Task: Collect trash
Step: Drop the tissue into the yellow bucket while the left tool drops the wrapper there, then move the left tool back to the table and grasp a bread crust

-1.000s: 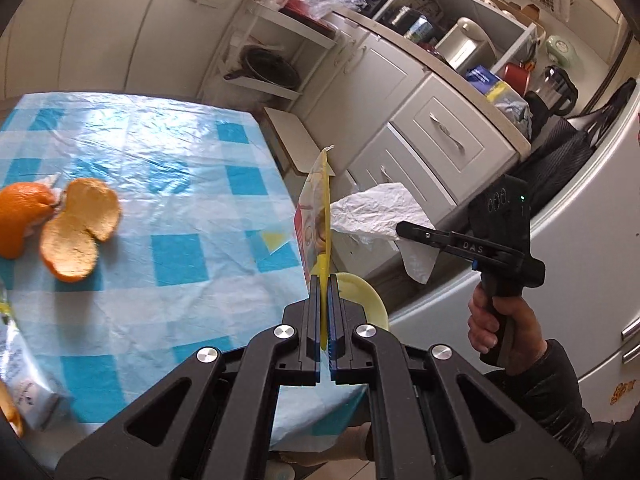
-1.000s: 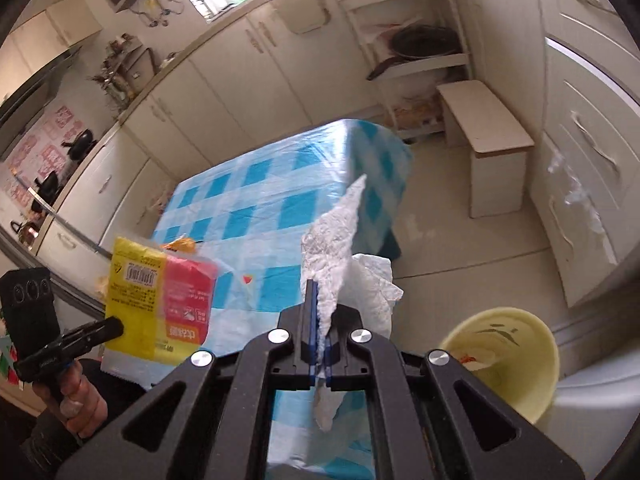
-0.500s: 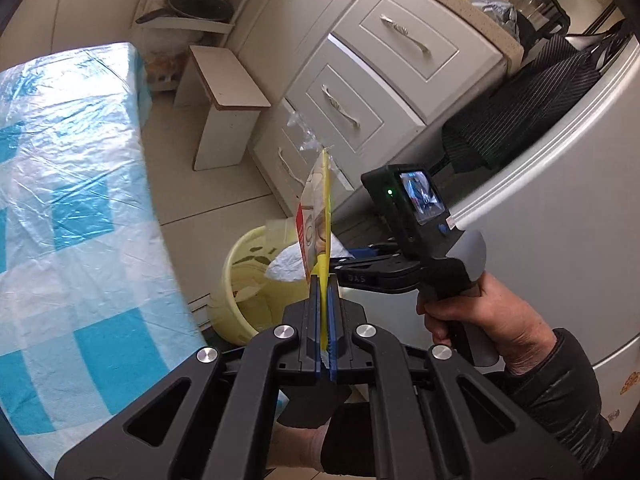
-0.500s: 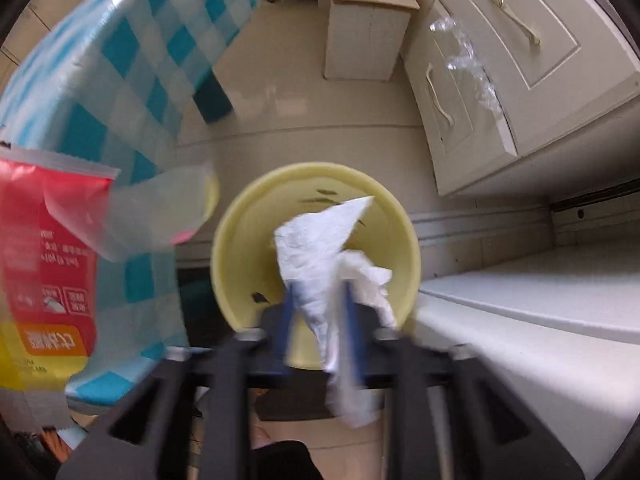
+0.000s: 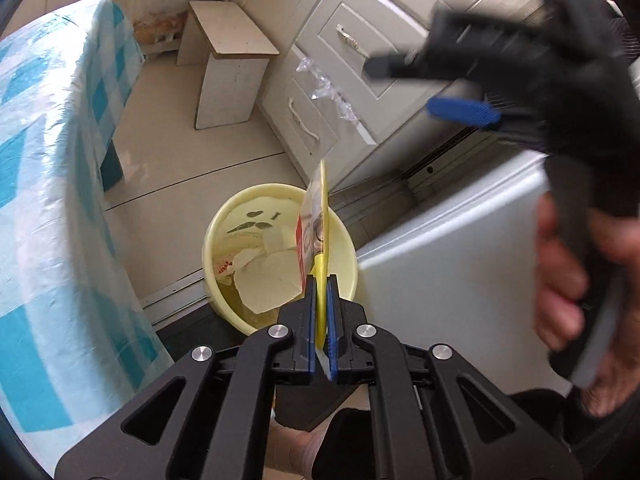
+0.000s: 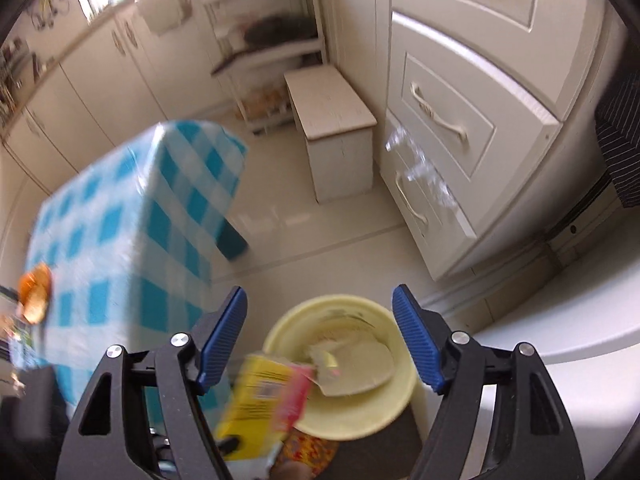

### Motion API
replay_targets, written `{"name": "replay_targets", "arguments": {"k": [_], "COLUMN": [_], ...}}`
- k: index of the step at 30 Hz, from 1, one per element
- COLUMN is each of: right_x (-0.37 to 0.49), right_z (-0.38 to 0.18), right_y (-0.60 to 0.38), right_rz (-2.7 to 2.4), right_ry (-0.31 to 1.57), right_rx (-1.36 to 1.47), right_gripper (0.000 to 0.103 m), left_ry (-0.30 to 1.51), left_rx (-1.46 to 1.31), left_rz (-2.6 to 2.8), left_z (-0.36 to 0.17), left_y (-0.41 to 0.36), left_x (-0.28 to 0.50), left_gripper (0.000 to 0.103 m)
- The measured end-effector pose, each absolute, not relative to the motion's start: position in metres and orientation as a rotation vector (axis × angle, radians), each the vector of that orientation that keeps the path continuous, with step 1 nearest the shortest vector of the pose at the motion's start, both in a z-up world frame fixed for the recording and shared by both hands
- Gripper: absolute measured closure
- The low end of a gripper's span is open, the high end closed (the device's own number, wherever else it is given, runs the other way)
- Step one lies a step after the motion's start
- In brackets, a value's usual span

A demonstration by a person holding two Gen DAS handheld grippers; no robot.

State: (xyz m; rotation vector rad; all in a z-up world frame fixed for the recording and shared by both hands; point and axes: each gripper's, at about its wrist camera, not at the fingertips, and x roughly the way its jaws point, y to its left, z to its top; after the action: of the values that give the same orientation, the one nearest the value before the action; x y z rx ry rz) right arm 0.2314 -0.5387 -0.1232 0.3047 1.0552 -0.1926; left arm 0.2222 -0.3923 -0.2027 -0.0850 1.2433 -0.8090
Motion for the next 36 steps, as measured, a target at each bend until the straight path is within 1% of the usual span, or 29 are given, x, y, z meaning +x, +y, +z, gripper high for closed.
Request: {"name": "replay_targets", "arguments": {"k": [1,2,3,4,5,7,10,12,14,18,21,23,27,31,33,36], "right_x": [0.231,0.235,0.236,0.238,0.238,0.24,0.239,0.238,0.24,0.252,0.258,0.264,0.275,0.288,0.293,0.298], "right_z": [-0.118,-0.114,-0.111,-0.108,-0.106,-0.101,-0.094,-0.088,-0.085,-0.084,-0.083,-0.081,-0.079,-0.083,-0.085,-0.085], "right_y": [-0.541,-0.542,-0.544,-0.545,-0.546,-0.546,-0.55,-0.55,-0.547,-0.528,-0.509,-0.491,-0.456,-0.413,-0.386,-0.332], "right_rz": [-0.187,-0.18,-0.177,-0.176,-0.177,-0.18,-0.187,-0.194,-0.19,-0.142,-0.102,-0.067,-0.009,0.076,0.124,0.213], "right_ry": [1.031,1.011,0.992,0.974,0.959,0.939,0.897,0.866,0.854,0.88,0.894,0.904,0.923,0.963,0.982,1.0], "right_rx": [0.332,0.354,0.377,0.397,0.41,0.428,0.482,0.515,0.536,0.534,0.521,0.495,0.447,0.419,0.397,0.315], "right_gripper": [0.03,0.03,0.03,0.03,0.03,0.03,0.029,0.028,0.026,0.026,0.026,0.025,0.024,0.024,0.024,0.024], "left_ry": [1.254,1.263,1.266,1.265,1.258,1.231,1.186,1.144,1.098,1.033,0.971,0.928,0.884,0.909,0.959,1.013], "left_rx": [-0.075,-0.065,-0.059,-0.056,-0.053,-0.038,-0.008,0.001,0.005,0.011,0.006,-0.011,-0.101,-0.244,-0.292,-0.352], "left_rz": [-0.8,-0.792,-0.784,-0.778,-0.78,-0.791,-0.784,-0.769,-0.734,-0.623,-0.489,-0.372,-0.097,0.156,0.25,0.286], "left_z": [-0.206,-0.209,-0.21,-0.21,-0.209,-0.202,-0.186,-0.172,-0.156,-0.125,-0.101,-0.086,-0.069,-0.075,-0.088,-0.108], "left_y": [-0.4,-0.408,-0.413,-0.417,-0.419,-0.419,-0.409,-0.395,-0.37,-0.305,-0.24,-0.189,-0.075,0.034,0.069,0.092], "left_x": [0.225,0.228,0.229,0.227,0.226,0.22,0.214,0.214,0.212,0.21,0.205,0.199,0.187,0.169,0.165,0.164], "left_gripper": [0.098,0.091,0.086,0.076,0.07,0.064,0.061,0.058,0.053,0.048,0.043,0.037,0.032,0.03,0.03,0.03]}}
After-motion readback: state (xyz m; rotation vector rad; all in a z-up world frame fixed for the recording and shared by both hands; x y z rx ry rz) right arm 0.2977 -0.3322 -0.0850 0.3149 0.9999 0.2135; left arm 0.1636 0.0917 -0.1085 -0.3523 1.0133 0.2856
